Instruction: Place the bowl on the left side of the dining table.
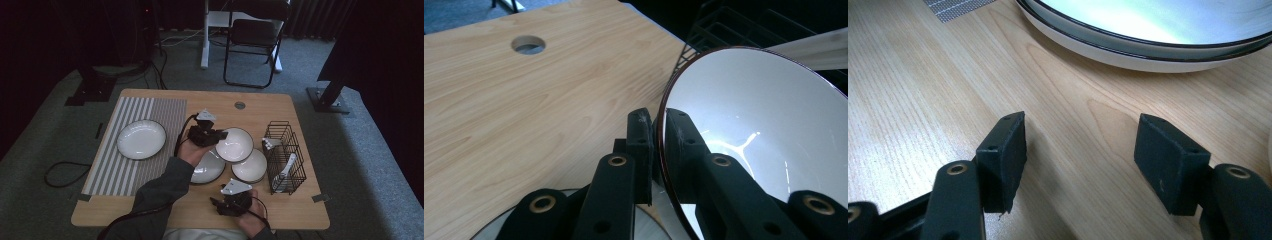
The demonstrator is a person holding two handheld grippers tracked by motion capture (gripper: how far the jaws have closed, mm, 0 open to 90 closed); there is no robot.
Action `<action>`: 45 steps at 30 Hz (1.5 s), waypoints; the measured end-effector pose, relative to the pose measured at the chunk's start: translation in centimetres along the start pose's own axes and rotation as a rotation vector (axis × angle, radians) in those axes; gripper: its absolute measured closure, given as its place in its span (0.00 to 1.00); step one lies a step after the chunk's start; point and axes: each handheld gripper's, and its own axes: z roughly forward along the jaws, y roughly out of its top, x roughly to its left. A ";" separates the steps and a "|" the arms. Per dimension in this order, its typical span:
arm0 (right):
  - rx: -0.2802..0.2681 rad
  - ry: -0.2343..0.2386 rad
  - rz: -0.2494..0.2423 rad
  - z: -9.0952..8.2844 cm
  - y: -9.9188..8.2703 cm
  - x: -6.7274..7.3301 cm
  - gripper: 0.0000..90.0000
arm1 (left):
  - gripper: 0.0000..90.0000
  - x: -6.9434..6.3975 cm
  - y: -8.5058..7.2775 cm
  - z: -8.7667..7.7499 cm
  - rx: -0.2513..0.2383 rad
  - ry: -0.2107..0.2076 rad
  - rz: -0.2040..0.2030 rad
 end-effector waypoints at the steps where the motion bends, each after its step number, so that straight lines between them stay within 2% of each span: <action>1: 0.000 0.000 0.001 0.0 0.0 0.0 0.41 | 0.92 0.2 -0.1 -0.2 -0.003 0.006 -0.006; 13: 0.003 0.001 0.000 0.0 0.0 0.0 0.41 | 0.92 2.8 -0.9 -2.1 -0.020 0.046 -0.057; 23: 0.003 0.001 0.000 0.0 0.0 0.0 0.41 | 0.92 5.4 -1.7 -4.2 -0.044 0.105 -0.105; 33: 0.003 0.001 0.001 0.0 0.0 0.0 0.41 | 0.92 7.9 -3.2 -6.5 -0.057 0.161 -0.163; 37: 0.003 0.001 0.002 0.0 0.0 0.0 0.41 | 0.92 8.7 -3.6 -7.1 -0.067 0.180 -0.176; 38: 0.003 0.002 0.002 0.0 0.0 0.0 0.41 | 0.92 9.1 -3.9 -7.6 -0.078 0.191 -0.190; 45: 0.002 0.002 0.002 0.0 0.0 -0.1 0.41 | 0.92 10.5 -4.6 -9.0 -0.090 0.239 -0.211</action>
